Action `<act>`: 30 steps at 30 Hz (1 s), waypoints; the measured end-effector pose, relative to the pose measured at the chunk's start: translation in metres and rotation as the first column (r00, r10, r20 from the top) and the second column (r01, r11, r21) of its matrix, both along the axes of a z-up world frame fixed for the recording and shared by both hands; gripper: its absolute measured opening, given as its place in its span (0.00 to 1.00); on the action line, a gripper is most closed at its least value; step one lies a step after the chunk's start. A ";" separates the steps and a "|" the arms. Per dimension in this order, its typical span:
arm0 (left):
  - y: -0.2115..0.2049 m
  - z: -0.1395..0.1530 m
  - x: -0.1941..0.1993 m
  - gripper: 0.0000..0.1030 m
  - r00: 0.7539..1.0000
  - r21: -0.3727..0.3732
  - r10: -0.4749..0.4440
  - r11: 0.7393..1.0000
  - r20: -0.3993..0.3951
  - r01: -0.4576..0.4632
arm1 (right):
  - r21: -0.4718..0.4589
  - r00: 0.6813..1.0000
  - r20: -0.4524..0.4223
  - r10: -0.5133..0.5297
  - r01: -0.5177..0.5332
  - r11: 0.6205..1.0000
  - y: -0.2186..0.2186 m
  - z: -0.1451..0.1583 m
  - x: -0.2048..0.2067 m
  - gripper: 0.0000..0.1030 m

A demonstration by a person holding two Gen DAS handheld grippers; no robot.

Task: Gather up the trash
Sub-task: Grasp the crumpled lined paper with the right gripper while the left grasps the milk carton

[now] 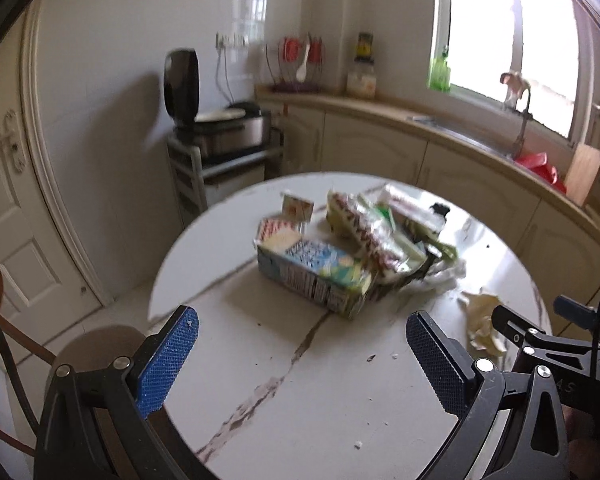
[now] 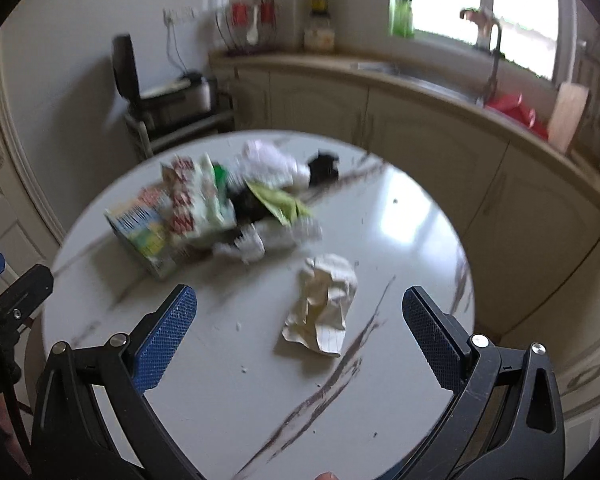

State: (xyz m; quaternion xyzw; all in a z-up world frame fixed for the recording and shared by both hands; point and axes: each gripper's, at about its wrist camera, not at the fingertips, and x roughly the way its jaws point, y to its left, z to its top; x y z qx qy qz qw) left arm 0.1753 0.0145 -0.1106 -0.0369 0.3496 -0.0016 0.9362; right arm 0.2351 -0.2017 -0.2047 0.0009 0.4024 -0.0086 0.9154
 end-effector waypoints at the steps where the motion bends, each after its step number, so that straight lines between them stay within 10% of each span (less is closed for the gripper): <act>1: 0.001 -0.001 0.004 0.99 1.000 -0.004 -0.001 1.000 -0.011 0.001 | 0.006 1.000 -0.023 0.001 -0.001 1.000 -0.001 -0.008 0.006 0.99; 16: -0.004 -0.037 0.094 0.99 0.992 -0.027 0.006 1.000 -0.125 -0.009 | 0.072 0.986 -0.160 -0.040 0.052 0.996 -0.037 -0.063 0.054 0.93; 23: -0.009 -0.054 0.113 0.99 0.989 -0.025 0.003 1.000 -0.145 -0.007 | 0.027 0.989 -0.149 -0.016 0.020 0.999 -0.041 -0.074 0.068 0.46; 30: -0.008 -0.063 0.121 0.99 0.988 -0.021 -0.005 1.000 -0.153 0.002 | 0.062 0.990 -0.139 0.040 -0.031 0.998 -0.036 -0.072 0.070 0.43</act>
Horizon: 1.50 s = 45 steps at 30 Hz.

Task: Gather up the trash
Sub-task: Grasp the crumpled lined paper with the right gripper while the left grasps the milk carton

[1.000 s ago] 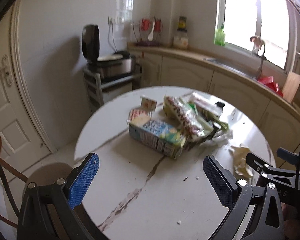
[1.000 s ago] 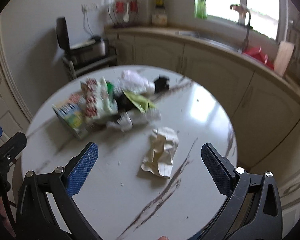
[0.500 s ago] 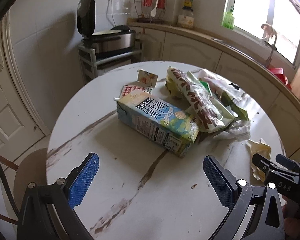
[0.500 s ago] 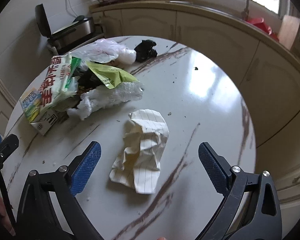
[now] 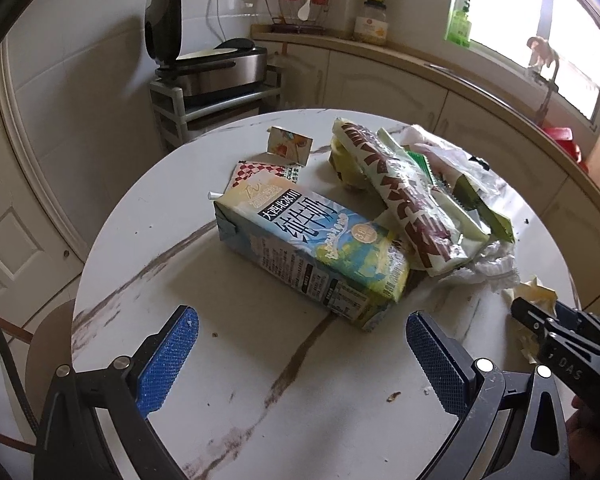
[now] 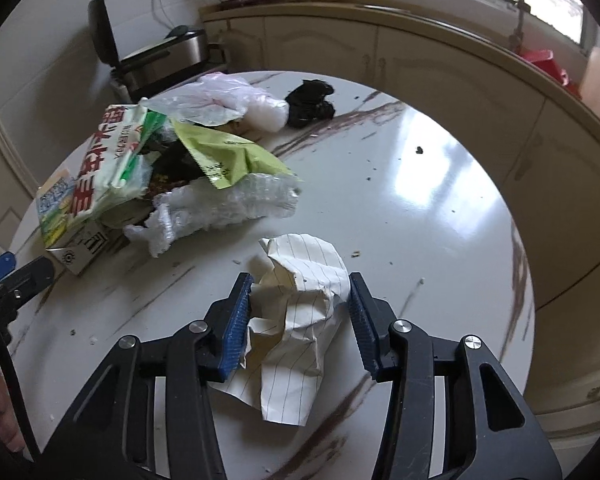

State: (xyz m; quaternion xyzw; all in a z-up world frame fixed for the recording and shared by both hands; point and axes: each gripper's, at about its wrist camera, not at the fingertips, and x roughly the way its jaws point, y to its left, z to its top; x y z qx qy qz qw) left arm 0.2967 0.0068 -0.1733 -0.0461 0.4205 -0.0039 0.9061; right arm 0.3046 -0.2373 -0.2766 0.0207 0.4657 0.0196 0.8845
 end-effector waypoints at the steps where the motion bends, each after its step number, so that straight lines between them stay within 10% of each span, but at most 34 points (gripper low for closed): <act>1: 0.000 -0.001 0.002 0.99 1.000 -0.001 -0.003 1.000 -0.001 0.003 | 0.004 1.000 0.000 0.002 -0.002 1.000 0.000 0.000 0.000 0.43; 15: 0.005 0.000 0.028 0.99 0.995 0.045 -0.095 0.995 0.009 0.094 | 0.020 1.000 -0.002 0.014 -0.014 1.000 0.000 0.000 0.004 0.44; 34: 0.010 -0.020 0.065 0.99 0.973 0.060 0.226 0.973 -0.048 -0.223 | 0.020 0.999 -0.015 0.036 -0.035 0.999 0.002 0.001 0.009 0.44; 38: 0.014 -0.029 0.068 0.66 0.966 0.002 0.255 0.967 -0.049 -0.255 | 0.018 0.999 -0.012 0.047 -0.047 0.999 0.003 0.002 0.008 0.44; 45: 0.032 -0.030 0.060 0.43 0.985 -0.037 0.169 0.985 -0.043 -0.170 | 0.030 0.999 0.010 0.043 -0.044 0.999 0.001 0.007 0.001 0.43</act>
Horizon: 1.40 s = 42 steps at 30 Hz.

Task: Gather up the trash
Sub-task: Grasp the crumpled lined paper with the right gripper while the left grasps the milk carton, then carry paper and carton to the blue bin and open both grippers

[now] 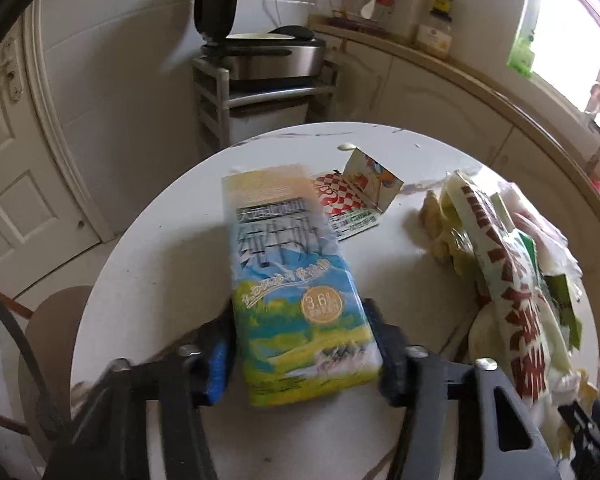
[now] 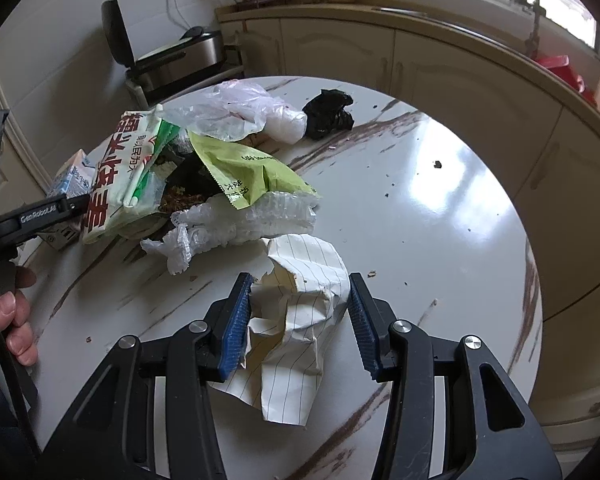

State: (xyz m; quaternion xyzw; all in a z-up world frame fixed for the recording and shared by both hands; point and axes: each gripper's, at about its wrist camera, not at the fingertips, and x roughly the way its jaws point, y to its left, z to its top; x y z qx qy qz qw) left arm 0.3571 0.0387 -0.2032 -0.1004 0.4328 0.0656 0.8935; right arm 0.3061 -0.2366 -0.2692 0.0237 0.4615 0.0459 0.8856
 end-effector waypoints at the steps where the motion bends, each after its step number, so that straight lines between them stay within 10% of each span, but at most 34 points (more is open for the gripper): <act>1: 0.004 -0.001 0.000 0.43 1.000 -0.007 -0.012 1.000 0.002 0.012 | 0.001 1.000 0.001 -0.002 0.002 1.000 -0.001 0.000 -0.002 0.43; 16: -0.026 0.043 -0.132 0.43 0.975 0.168 -0.190 0.971 0.118 0.169 | 0.089 0.998 0.043 -0.052 0.048 0.995 -0.034 0.017 -0.034 0.43; 24: -0.107 0.083 -0.184 0.43 0.902 0.197 -0.378 0.920 0.209 0.339 | 0.164 0.987 0.123 -0.099 0.078 0.983 -0.070 0.044 -0.061 0.43; 32: -0.239 0.082 -0.195 0.44 0.748 0.125 -0.642 0.766 0.167 0.630 | 0.204 0.941 0.153 -0.300 0.268 0.942 -0.176 0.054 -0.110 0.43; 35: -0.306 0.059 -0.199 0.44 0.660 0.067 -0.745 0.666 0.096 0.743 | 0.210 0.910 0.112 -0.399 0.371 0.905 -0.228 0.036 -0.129 0.43; 42: -0.413 -0.022 -0.194 0.44 0.531 0.006 -0.843 0.532 -0.092 0.847 | 0.243 0.841 -0.069 -0.537 0.536 0.808 -0.325 -0.050 -0.156 0.43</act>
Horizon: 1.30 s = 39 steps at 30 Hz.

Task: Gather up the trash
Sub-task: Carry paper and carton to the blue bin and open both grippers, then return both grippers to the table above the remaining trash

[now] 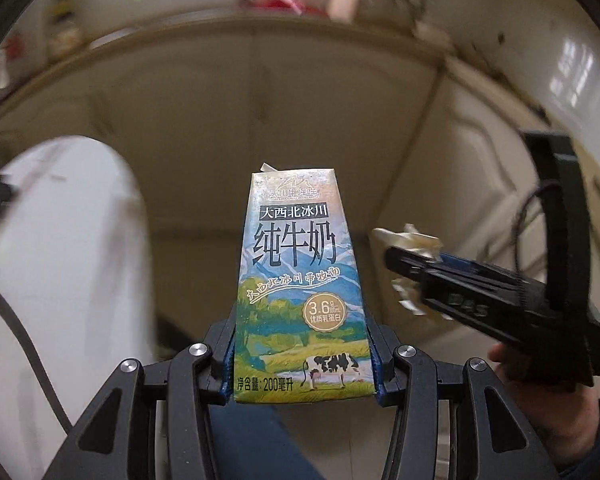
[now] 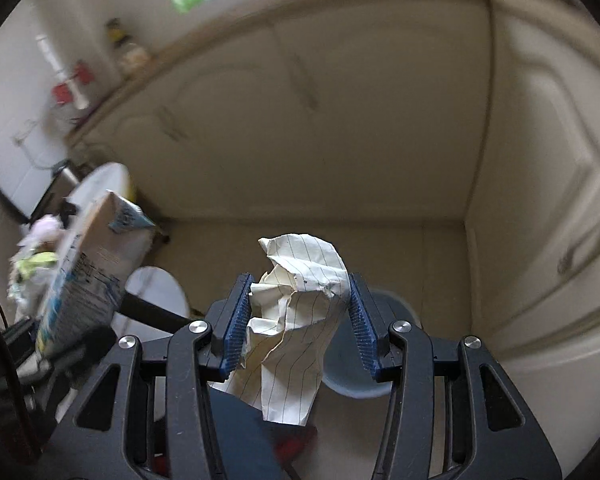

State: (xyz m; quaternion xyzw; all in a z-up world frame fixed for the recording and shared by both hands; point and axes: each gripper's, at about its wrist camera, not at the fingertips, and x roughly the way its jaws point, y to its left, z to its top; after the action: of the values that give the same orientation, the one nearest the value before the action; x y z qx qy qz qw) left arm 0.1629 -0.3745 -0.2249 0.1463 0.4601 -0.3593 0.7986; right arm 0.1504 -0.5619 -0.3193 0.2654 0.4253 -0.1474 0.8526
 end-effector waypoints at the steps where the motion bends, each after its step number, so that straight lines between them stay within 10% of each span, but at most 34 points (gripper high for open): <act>1: -0.013 -0.017 0.001 0.44 1.000 0.029 -0.014 0.999 -0.017 0.014 | 0.018 1.000 -0.031 -0.005 0.006 1.000 -0.009 -0.017 0.001 0.43; 10: -0.066 -0.147 0.084 0.45 0.970 0.215 0.041 0.977 -0.241 0.012 | 0.213 0.973 -0.232 -0.016 0.067 0.975 -0.053 -0.157 0.022 0.43; 16: -0.084 -0.168 0.130 0.52 0.955 0.238 0.069 0.971 -0.290 0.002 | 0.249 0.958 -0.286 -0.035 0.110 0.962 -0.059 -0.187 0.036 0.46; 18: -0.087 -0.170 0.128 0.57 0.958 0.236 0.075 0.972 -0.276 -0.008 | 0.241 0.955 -0.294 -0.049 0.124 0.963 -0.063 -0.192 0.028 0.61; 22: -0.082 -0.163 0.108 0.59 0.970 0.236 0.071 0.972 -0.232 -0.015 | 0.231 0.954 -0.286 -0.088 0.158 0.960 -0.075 -0.193 0.022 1.00; 30: -0.077 -0.106 0.070 0.60 0.997 0.148 0.030 0.989 -0.077 -0.018 | 0.344 0.972 -0.171 -0.163 0.214 0.914 -0.080 -0.157 0.005 1.00; 39: 0.004 0.003 0.030 0.72 0.992 -0.055 0.055 0.997 0.110 -0.049 | 0.400 0.970 0.107 -0.220 0.161 0.902 -0.047 -0.049 -0.014 1.00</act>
State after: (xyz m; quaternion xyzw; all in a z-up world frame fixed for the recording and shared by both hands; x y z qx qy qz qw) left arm 0.1926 -0.3705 -0.2215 0.1332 0.4088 -0.3414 0.8358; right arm 0.1367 -0.6089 -0.3681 0.4795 0.3530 -0.1226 0.7940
